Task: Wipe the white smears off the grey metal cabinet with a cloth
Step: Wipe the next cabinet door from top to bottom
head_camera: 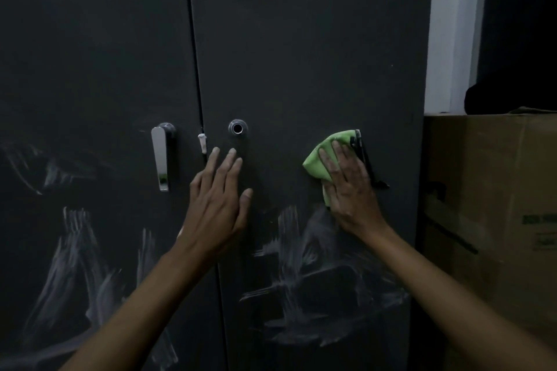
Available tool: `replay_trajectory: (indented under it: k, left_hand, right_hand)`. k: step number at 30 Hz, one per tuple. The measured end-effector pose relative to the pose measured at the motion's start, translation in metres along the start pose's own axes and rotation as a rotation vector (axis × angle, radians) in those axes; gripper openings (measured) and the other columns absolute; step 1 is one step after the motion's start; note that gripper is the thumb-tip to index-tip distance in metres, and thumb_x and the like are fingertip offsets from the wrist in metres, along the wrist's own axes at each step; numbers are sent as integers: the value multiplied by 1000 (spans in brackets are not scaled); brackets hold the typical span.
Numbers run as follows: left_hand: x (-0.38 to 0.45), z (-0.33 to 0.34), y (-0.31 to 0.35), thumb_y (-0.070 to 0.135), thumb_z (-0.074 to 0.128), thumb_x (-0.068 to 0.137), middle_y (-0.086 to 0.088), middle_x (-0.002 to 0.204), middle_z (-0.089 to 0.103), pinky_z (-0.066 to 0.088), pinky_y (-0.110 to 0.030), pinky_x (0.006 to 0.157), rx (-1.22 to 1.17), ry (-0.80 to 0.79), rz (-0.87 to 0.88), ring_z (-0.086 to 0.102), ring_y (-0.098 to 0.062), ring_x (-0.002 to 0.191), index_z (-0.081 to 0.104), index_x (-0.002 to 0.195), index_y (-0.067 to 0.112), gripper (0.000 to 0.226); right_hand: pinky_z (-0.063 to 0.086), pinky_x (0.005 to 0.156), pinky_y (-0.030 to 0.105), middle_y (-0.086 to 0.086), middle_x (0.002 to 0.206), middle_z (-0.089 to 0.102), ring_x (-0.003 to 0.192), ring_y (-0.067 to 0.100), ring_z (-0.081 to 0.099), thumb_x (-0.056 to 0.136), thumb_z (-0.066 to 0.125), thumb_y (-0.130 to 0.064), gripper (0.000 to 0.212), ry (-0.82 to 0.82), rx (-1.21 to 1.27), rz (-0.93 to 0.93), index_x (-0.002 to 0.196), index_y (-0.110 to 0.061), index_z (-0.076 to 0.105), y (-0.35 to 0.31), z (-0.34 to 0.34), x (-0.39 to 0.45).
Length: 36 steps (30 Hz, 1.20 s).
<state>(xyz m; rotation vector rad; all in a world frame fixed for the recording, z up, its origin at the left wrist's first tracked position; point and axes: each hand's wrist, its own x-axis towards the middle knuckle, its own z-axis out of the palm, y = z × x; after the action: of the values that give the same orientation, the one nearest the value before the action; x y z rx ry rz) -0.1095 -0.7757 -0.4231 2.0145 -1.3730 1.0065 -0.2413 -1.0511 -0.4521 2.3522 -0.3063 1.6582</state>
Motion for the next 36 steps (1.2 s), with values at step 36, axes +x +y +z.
replay_trajectory:
  k: [36]
  left_hand:
    - [-74, 11, -30, 37, 38, 105, -10, 161, 42, 27, -45, 120, -55, 51, -173, 23, -22, 158, 44, 152, 7, 57]
  right_hand:
    - [15, 131, 43, 0, 177, 16, 162, 24, 18, 100, 54, -9, 73, -246, 135, -470, 166, -28, 30, -98, 65, -72]
